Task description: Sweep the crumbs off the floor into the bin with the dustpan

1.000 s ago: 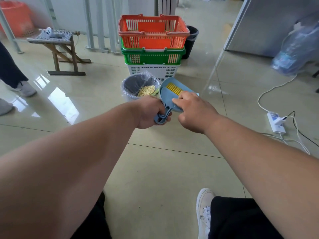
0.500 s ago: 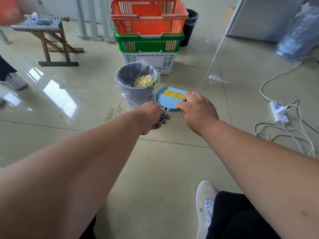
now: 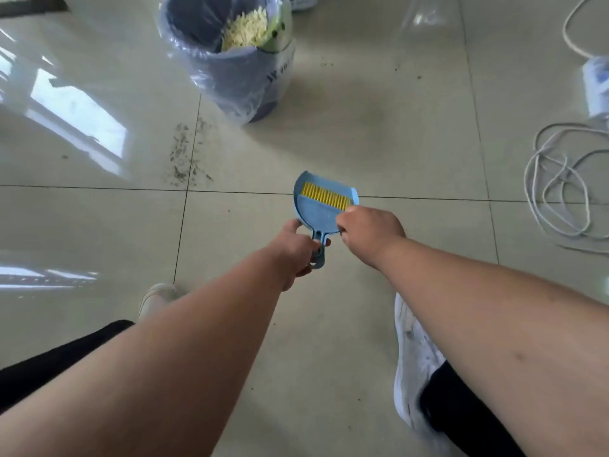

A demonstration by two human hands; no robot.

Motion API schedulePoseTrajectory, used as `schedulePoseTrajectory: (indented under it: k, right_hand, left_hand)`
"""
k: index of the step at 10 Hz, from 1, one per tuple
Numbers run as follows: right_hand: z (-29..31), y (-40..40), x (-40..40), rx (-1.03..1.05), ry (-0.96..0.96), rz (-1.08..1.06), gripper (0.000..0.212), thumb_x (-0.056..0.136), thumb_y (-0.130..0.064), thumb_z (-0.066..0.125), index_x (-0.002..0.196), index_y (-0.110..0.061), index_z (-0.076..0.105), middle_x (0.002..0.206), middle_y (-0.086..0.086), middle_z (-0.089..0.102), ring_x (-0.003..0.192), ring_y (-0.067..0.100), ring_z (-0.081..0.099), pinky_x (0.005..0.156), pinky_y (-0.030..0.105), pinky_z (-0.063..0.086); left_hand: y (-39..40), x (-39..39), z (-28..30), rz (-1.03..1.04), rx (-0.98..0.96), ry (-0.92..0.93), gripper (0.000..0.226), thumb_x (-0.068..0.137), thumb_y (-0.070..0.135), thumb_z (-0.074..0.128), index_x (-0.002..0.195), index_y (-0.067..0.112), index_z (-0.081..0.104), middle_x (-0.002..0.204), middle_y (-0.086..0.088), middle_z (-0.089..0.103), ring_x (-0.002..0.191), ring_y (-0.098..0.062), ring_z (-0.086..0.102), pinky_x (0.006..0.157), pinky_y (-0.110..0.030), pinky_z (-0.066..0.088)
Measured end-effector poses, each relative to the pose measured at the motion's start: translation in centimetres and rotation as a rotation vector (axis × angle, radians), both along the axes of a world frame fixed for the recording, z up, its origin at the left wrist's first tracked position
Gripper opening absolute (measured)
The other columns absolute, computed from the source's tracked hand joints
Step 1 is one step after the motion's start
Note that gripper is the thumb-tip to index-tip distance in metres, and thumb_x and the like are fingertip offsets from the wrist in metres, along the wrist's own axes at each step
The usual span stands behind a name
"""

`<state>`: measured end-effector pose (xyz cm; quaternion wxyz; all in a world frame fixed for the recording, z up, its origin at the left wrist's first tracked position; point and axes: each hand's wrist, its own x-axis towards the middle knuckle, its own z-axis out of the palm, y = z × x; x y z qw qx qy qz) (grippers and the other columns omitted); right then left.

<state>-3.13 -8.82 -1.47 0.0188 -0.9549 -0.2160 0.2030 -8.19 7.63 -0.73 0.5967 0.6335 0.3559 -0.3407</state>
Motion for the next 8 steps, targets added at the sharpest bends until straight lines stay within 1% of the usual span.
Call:
schedulePoseTrajectory:
  k: [1, 2, 3, 4, 5, 6, 7, 8]
  right_hand:
    - [-3.4, 0.0, -1.1, 0.011, 0.070, 0.013, 0.011, 0.096, -0.020, 0.048, 0.089, -0.026, 0.054, 0.103, 0.002, 0.059, 0.079, 0.030, 0.057, 0.061, 0.031, 0.034]
    - [-5.7, 0.0, -1.5, -0.006, 0.107, 0.019, 0.011, 0.095, -0.019, 0.047, 0.092, -0.024, 0.056, 0.105, 0.003, 0.059, 0.083, 0.032, 0.059, 0.063, 0.032, 0.035]
    - [-6.9, -0.6, -1.2, -0.033, 0.147, 0.024, 0.011, 0.093, -0.019, 0.048, 0.096, -0.024, 0.058, 0.107, 0.002, 0.059, 0.082, 0.030, 0.057, 0.064, 0.031, 0.036]
    - [-7.2, -0.8, -0.8, -0.133, 0.204, 0.041, 0.015, 0.090, -0.015, 0.048, 0.097, -0.025, 0.057, 0.108, 0.003, 0.059, 0.084, 0.031, 0.058, 0.066, 0.032, 0.041]
    - [-7.4, -1.0, -1.1, -0.249, 0.255, 0.079, 0.025, 0.093, -0.014, 0.046, 0.109, -0.025, 0.062, 0.113, 0.003, 0.061, 0.094, 0.029, 0.062, 0.071, 0.033, 0.049]
    - [-7.3, -1.5, -1.8, -0.254, 0.315, 0.042, 0.026, 0.095, -0.019, 0.046, 0.113, -0.025, 0.063, 0.118, 0.002, 0.062, 0.099, 0.029, 0.063, 0.073, 0.031, 0.047]
    - [-6.2, -1.6, -2.4, -0.217, 0.332, 0.017, 0.033, 0.097, -0.024, 0.043, 0.125, -0.024, 0.061, 0.128, 0.003, 0.062, 0.108, 0.031, 0.063, 0.077, 0.030, 0.045]
    - [-4.2, -1.4, -2.4, -0.218, 0.323, 0.011, 0.041, 0.095, -0.017, 0.048, 0.133, -0.029, 0.059, 0.134, 0.001, 0.058, 0.113, 0.029, 0.061, 0.087, 0.035, 0.053]
  left_hand:
    - [0.6, -0.9, -2.9, -0.041, 0.010, 0.082, 0.059, 0.107, 0.010, 0.058, 0.159, 0.032, 0.040, 0.133, -0.007, 0.074, 0.119, -0.028, 0.069, 0.073, -0.037, 0.052]
    - [0.8, -1.5, -5.0, -0.074, 0.029, 0.121, 0.058, 0.108, 0.017, 0.059, 0.161, 0.029, 0.038, 0.126, 0.000, 0.078, 0.115, -0.023, 0.071, 0.072, -0.034, 0.051]
    - [0.3, -1.8, -6.4, -0.128, 0.053, 0.130, 0.063, 0.106, 0.023, 0.060, 0.164, 0.022, 0.034, 0.120, -0.004, 0.078, 0.096, -0.022, 0.073, 0.068, -0.032, 0.051]
    - [-0.5, -2.3, -7.0, -0.217, 0.068, 0.131, 0.068, 0.103, 0.027, 0.060, 0.164, 0.018, 0.032, 0.106, -0.007, 0.074, 0.079, -0.023, 0.070, 0.069, -0.032, 0.056]
    - [-0.9, -3.3, -7.2, -0.288, 0.020, 0.161, 0.076, 0.102, 0.031, 0.066, 0.167, 0.022, 0.027, 0.114, -0.009, 0.071, 0.086, -0.023, 0.071, 0.076, -0.036, 0.059]
    - [-1.0, -4.1, -6.8, -0.375, -0.008, 0.202, 0.086, 0.100, 0.030, 0.072, 0.169, 0.028, 0.022, 0.134, -0.012, 0.066, 0.111, -0.026, 0.068, 0.089, -0.041, 0.058]
    - [-1.2, -4.5, -5.7, -0.546, 0.013, 0.199, 0.084, 0.100, 0.031, 0.071, 0.168, 0.036, 0.024, 0.139, -0.016, 0.065, 0.109, -0.026, 0.062, 0.105, -0.048, 0.055]
    - [-1.7, -4.9, -4.2, -0.701, 0.030, 0.229, 0.077, 0.103, 0.038, 0.067, 0.166, 0.041, 0.025, 0.142, -0.007, 0.061, 0.116, -0.026, 0.067, 0.108, -0.043, 0.055]
